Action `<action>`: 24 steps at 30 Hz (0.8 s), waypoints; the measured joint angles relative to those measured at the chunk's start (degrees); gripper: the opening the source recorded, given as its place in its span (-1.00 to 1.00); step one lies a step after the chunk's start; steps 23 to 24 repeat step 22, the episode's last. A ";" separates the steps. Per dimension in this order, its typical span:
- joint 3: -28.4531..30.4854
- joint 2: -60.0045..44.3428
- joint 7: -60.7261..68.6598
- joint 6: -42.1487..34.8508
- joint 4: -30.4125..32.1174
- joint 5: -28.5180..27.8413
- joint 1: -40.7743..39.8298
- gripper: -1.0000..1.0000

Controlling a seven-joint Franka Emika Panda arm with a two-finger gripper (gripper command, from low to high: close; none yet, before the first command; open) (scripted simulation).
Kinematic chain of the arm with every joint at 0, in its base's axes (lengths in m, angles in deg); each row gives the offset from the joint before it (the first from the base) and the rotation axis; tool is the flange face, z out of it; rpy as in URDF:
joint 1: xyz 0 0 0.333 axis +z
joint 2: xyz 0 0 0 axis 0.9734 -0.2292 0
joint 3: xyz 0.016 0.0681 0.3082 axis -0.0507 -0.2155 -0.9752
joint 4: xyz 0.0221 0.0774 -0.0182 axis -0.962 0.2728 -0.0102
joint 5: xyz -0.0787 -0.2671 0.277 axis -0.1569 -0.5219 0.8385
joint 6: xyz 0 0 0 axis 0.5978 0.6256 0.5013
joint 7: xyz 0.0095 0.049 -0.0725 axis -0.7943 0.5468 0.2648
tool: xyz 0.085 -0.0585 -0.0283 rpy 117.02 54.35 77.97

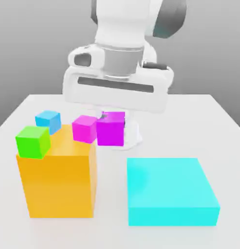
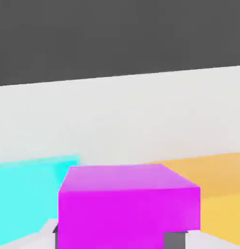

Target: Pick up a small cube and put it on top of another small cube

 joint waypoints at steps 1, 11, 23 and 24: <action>0.58 2.09 -0.28 -1.23 0.79 0.29 -0.81 -1.00; 4.76 12.03 -1.98 0.24 11.89 1.87 -5.81 -1.00; 4.37 13.77 -2.02 -4.76 8.65 1.82 -6.04 1.00; 4.37 13.77 -2.02 -4.76 8.65 1.82 -6.04 1.00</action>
